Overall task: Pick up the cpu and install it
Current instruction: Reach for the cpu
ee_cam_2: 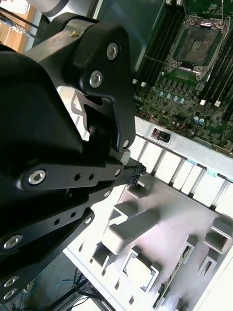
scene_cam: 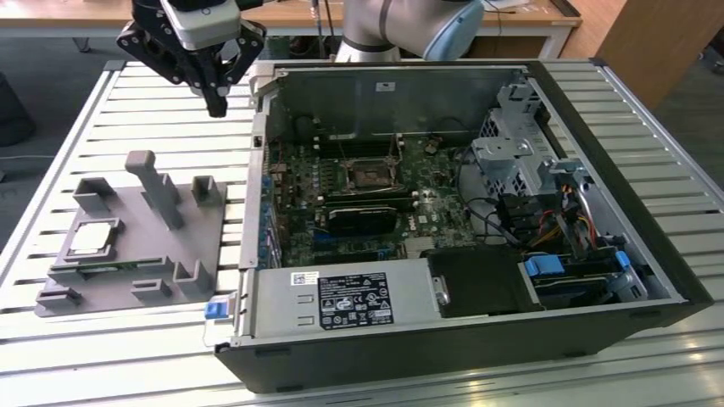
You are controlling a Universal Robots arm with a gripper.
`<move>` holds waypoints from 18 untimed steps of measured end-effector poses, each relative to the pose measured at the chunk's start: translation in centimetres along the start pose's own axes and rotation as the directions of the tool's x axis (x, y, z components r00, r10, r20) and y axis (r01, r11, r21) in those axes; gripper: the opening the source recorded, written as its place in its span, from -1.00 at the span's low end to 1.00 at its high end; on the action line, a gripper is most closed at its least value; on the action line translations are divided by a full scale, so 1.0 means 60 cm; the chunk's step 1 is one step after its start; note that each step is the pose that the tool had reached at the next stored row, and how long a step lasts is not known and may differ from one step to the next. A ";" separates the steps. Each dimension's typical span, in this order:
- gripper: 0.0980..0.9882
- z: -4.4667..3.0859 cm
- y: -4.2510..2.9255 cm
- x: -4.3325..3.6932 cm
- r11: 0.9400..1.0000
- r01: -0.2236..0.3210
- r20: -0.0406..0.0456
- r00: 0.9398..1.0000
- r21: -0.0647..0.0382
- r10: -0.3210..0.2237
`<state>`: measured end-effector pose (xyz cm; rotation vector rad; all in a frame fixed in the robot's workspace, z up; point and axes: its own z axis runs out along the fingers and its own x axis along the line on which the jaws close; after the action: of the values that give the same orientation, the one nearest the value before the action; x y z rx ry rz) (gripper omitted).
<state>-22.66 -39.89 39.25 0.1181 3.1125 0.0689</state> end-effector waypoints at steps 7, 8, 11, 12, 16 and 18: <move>-0.98 0.000 -0.001 0.011 1.000 0.000 0.000 1.000 0.000 0.000; -0.98 0.000 -0.001 0.013 1.000 0.000 0.000 1.000 0.000 0.000; -0.98 0.000 -0.001 0.017 1.000 0.000 0.000 1.000 0.000 0.000; -0.98 0.000 -0.001 0.019 1.000 0.000 0.000 1.000 0.000 0.000; -0.98 0.000 -0.002 0.025 1.000 0.000 0.000 1.000 0.000 0.000; -0.98 -0.001 -0.002 0.029 1.000 0.000 0.000 1.000 0.000 0.000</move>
<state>-24.39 -39.89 39.23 0.1181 3.1125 0.0689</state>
